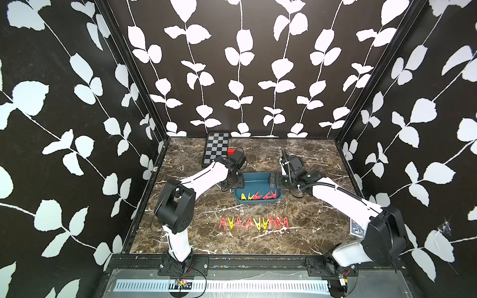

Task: Take the clothespins out of the storage box
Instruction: Adjust the storage box at the center of the board.

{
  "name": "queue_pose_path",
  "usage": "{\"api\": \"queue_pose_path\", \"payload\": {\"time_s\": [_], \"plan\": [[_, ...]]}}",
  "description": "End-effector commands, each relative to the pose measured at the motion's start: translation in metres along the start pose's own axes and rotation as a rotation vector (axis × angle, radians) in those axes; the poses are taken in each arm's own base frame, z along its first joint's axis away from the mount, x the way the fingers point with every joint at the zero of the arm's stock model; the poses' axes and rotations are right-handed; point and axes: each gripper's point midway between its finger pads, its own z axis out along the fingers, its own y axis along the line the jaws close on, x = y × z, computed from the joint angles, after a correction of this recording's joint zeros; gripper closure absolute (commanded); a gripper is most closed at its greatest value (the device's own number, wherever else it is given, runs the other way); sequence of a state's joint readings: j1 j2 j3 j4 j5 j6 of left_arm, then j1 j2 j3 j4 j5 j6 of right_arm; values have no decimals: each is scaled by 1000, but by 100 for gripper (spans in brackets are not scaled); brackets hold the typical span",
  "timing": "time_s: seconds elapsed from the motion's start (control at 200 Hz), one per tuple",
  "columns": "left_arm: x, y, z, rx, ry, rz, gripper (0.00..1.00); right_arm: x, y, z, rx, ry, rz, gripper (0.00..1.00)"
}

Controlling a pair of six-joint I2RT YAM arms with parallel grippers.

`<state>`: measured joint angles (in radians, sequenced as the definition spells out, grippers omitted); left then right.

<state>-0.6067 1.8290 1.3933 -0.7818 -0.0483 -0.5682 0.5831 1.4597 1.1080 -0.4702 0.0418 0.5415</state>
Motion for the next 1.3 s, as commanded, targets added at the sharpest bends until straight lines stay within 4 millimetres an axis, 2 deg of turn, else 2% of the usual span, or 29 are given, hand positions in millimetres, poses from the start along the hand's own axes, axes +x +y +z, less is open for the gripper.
{"api": "queue_pose_path", "payload": {"time_s": [0.0, 0.125, 0.2, 0.335, 0.485, 0.55, 0.815, 0.995, 1.295], "plan": [[-16, -4, 4, 15, -60, 12, 43, -9, -2, -3, 11, -25, 1, 1], [-16, -7, 15, 21, -49, 12, 55, -7, 0, -3, -2, -21, 6, 1], [-13, -6, 22, 17, -31, 15, 68, -6, 2, -3, -19, -19, 5, 1], [-10, -8, 21, 26, -11, 7, 87, -6, 8, -4, -50, -16, 1, 1], [-2, -9, 15, 44, 21, -12, 92, -9, 10, -7, -58, -29, 3, 1], [0, -11, 8, 59, 43, -32, 100, -11, 9, -9, -58, -36, 8, 1], [1, -13, -15, 179, 171, -230, 100, -16, 8, -19, -60, -78, 25, 1], [1, -22, -30, 264, 255, -316, 100, -17, 5, -24, -57, -98, 33, 1], [11, -41, -21, 447, 388, -512, 100, -16, 2, -28, -57, -116, 52, 1]]}}
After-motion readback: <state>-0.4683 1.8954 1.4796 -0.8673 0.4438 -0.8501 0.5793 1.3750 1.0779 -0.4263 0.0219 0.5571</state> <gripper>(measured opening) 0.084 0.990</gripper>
